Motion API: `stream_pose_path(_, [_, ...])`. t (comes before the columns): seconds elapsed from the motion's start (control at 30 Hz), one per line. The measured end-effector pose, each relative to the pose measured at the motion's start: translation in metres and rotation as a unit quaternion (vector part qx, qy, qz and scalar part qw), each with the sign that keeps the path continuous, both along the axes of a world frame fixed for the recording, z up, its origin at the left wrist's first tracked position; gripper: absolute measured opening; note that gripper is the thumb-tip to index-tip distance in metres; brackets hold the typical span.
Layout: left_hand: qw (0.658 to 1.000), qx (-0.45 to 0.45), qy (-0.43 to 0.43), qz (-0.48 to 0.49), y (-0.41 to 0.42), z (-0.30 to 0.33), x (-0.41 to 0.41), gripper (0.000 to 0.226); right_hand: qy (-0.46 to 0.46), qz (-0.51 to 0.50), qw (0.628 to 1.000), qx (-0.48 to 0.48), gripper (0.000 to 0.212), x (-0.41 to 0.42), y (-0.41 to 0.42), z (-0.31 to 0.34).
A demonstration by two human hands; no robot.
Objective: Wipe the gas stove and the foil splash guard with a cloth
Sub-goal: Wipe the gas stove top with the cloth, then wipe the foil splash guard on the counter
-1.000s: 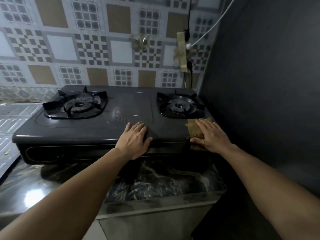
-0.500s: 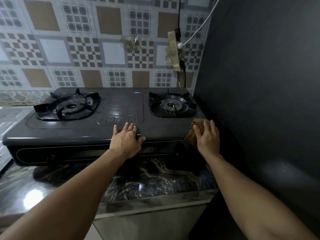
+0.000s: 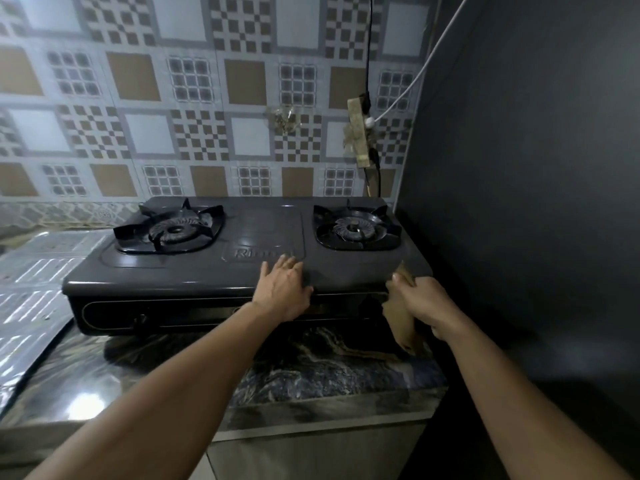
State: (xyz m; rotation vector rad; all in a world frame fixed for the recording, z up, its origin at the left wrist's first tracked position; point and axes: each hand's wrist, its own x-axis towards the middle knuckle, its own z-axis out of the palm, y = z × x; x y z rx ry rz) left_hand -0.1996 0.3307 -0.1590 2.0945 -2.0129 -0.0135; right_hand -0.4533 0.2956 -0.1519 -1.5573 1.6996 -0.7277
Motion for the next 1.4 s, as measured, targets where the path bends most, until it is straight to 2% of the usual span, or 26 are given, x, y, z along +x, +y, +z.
stream_pose_path(0.07, [0.992, -0.034, 0.118, -0.001, 0.011, 0.002, -0.010, 0.033, -0.081, 0.014, 0.997, 0.006, 0.055, 0.020, 0.005, 0.013])
stream_pose_path(0.1, [0.977, -0.001, 0.215, 0.005, 0.018, 0.004, -0.015, 0.027, -0.111, 0.029, 0.993, 0.013, 0.061, 0.029, 0.007, 0.016])
stream_pose_path(0.13, [0.943, 0.058, 0.327, 0.006, 0.025, 0.005, -0.018, 0.026, -0.139, 0.047, 0.989, 0.020, 0.067, 0.039, 0.008, 0.016])
stream_pose_path(0.17, [0.892, 0.126, 0.434, 0.000, 0.033, 0.006, -0.020, 0.028, -0.170, 0.064, 0.983, 0.029, 0.069, 0.049, 0.011, 0.015])
stream_pose_path(0.23, [0.787, 0.230, 0.572, -0.014, 0.045, 0.008, -0.020, 0.029, -0.229, 0.086, 0.968, 0.047, 0.064, 0.068, 0.018, 0.015])
stream_pose_path(0.27, [0.749, 0.241, 0.617, -0.016, 0.050, 0.009, -0.016, 0.026, -0.252, 0.097, 0.962, 0.052, 0.061, 0.078, 0.022, 0.014])
stream_pose_path(0.3, [0.723, 0.231, 0.651, -0.014, 0.054, 0.010, -0.012, 0.023, -0.269, 0.104, 0.956, 0.058, 0.059, 0.088, 0.026, 0.015])
stream_pose_path(0.37, [0.697, 0.192, 0.690, -0.002, 0.061, 0.014, -0.003, 0.016, -0.303, 0.129, 0.941, 0.073, 0.060, 0.104, 0.035, 0.018])
stream_pose_path(0.43, [0.687, 0.158, 0.709, 0.014, 0.067, 0.017, 0.005, 0.006, -0.313, 0.154, 0.933, 0.088, 0.062, 0.114, 0.042, 0.022])
stream_pose_path(0.47, [0.682, 0.143, 0.717, 0.022, 0.069, 0.019, 0.010, 0.010, -0.295, 0.161, 0.937, 0.093, 0.063, 0.118, 0.044, 0.024])
stream_pose_path(0.6, [0.669, 0.096, 0.736, 0.036, 0.077, 0.032, 0.034, 0.022, -0.091, 0.202, 0.975, 0.034, 0.064, 0.132, 0.044, 0.033])
stream_pose_path(0.7, [0.670, 0.075, 0.738, 0.029, 0.086, 0.039, 0.050, 0.023, 0.046, 0.222, 0.974, -0.023, 0.068, 0.143, 0.043, 0.034])
stream_pose_path(0.8, [0.664, 0.026, 0.745, 0.054, 0.093, 0.042, 0.067, 0.027, 0.125, 0.190, 0.970, -0.092, 0.070, 0.149, 0.041, 0.039])
stream_pose_path(0.87, [0.694, -0.025, 0.713, 0.092, 0.097, 0.043, 0.082, 0.030, 0.108, 0.173, 0.970, -0.134, 0.066, 0.152, 0.038, 0.042])
stream_pose_path(0.97, [0.754, -0.095, 0.635, 0.141, 0.104, 0.044, 0.100, 0.031, 0.023, 0.171, 0.972, -0.161, 0.059, 0.157, 0.037, 0.051])
stream_pose_path(1.1, [0.756, -0.174, 0.611, 0.156, 0.113, 0.047, 0.115, 0.032, -0.023, 0.179, 0.953, -0.242, 0.058, 0.174, 0.039, 0.060])
stream_pose_path(1.2, [0.762, -0.201, 0.593, 0.166, 0.121, 0.054, 0.125, 0.021, -0.074, 0.188, 0.935, -0.291, 0.054, 0.192, 0.037, 0.060])
stream_pose_path(1.3, [0.748, -0.204, 0.597, 0.207, 0.130, 0.060, 0.138, 0.025, -0.087, 0.197, 0.937, -0.273, 0.065, 0.208, 0.039, 0.061])
stream_pose_path(1.4, [0.740, -0.188, 0.601, 0.237, 0.140, 0.062, 0.153, 0.042, -0.079, 0.218, 0.948, -0.217, 0.068, 0.227, 0.048, 0.062])
